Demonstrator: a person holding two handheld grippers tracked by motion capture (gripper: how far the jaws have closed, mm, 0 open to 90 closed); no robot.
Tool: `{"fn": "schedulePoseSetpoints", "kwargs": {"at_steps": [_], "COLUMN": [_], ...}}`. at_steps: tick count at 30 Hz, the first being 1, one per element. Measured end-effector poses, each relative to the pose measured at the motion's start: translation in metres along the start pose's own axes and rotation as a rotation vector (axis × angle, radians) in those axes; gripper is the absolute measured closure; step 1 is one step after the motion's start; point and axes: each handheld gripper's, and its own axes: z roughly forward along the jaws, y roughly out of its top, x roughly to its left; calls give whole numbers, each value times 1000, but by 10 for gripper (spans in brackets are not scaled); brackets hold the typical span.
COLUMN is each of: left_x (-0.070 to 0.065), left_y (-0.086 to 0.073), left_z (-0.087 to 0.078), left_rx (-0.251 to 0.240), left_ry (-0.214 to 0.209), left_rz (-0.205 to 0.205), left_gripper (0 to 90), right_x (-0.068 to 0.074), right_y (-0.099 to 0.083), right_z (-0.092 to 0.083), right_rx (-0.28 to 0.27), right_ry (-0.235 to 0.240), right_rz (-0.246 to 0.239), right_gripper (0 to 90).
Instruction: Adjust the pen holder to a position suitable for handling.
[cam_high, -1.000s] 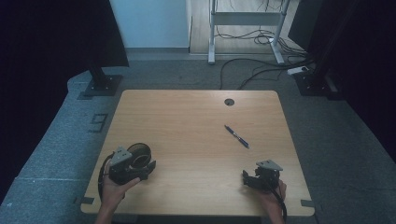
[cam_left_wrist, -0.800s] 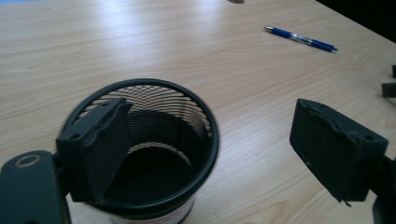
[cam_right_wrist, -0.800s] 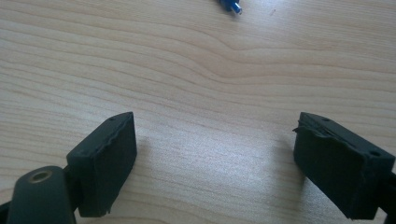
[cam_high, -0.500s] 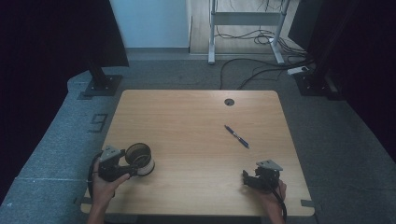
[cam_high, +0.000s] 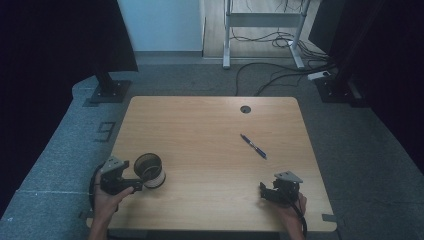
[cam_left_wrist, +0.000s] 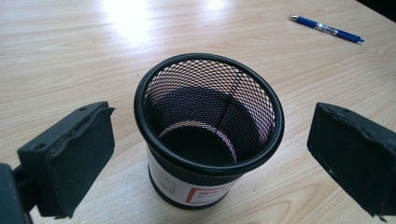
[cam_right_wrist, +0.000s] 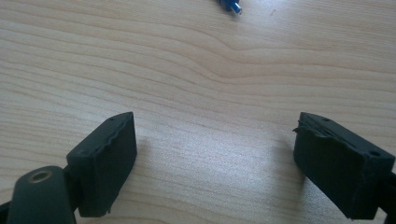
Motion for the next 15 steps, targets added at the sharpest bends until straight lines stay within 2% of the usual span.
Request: {"fn": "schedulePoseSetpoints", "kwargs": {"at_steps": [6, 15], "left_x": [1, 1], "left_y": [-2, -6], "left_z": [7, 17], "left_rx": [32, 39], "left_ry": [7, 6], "left_rz": [-8, -13], "left_gripper": [9, 4], "right_x": [0, 0], "right_y": [0, 0], "right_z": [0, 0], "right_rx": [0, 0], "right_ry": [0, 0], "right_rz": [0, 0], "right_gripper": [126, 126]}}
